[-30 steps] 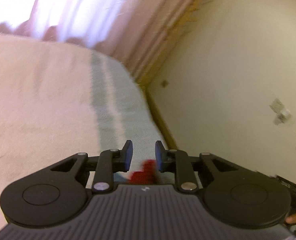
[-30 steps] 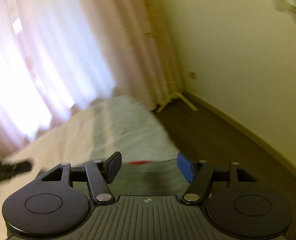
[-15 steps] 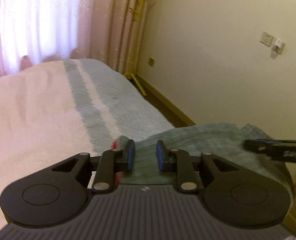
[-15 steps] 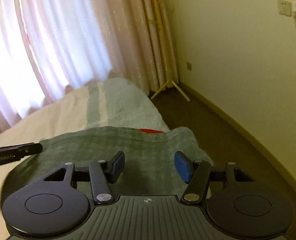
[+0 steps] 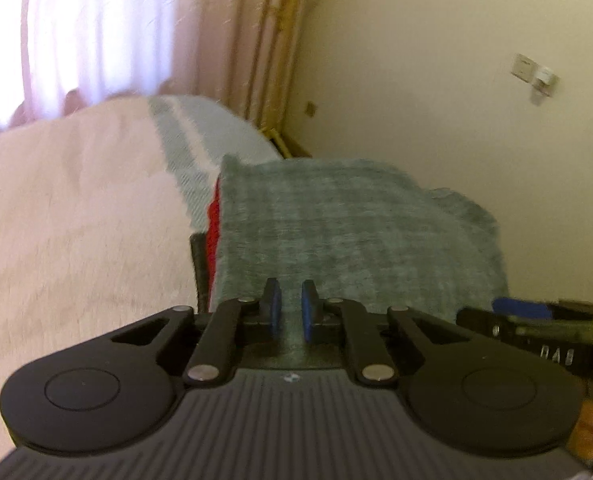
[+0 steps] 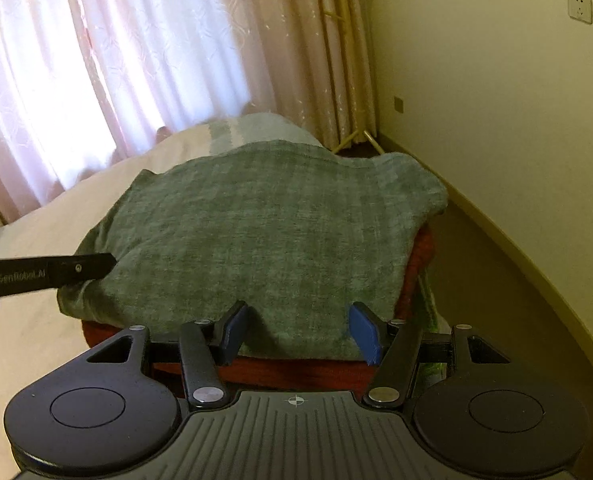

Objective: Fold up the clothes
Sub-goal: 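Lift both grippers away from the clothes stack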

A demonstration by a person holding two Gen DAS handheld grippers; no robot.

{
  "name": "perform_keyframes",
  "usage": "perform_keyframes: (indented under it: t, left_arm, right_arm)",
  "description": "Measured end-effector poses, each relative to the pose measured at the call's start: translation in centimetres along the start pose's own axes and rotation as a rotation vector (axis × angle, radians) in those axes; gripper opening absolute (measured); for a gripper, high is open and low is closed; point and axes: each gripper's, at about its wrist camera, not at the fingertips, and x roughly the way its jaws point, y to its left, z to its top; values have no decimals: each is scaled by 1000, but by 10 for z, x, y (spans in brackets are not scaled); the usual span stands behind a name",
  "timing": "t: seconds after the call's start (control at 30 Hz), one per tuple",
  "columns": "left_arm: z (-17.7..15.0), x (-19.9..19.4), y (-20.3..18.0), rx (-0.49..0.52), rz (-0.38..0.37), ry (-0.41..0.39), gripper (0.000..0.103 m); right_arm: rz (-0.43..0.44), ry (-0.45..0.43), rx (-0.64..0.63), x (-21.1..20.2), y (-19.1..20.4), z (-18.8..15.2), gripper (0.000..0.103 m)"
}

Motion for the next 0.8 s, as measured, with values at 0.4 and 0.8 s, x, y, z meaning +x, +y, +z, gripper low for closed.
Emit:
perform_keyframes:
  t: [0.4,0.8]
  left_arm:
    - [2,-52,-12,-67,152,64,23]
    - [3,-132,-39,-16,226,58,49]
  right_arm:
    - [-25,41,76,-52,13,5,60]
    - [-52,40,99,-108,38,-1,91]
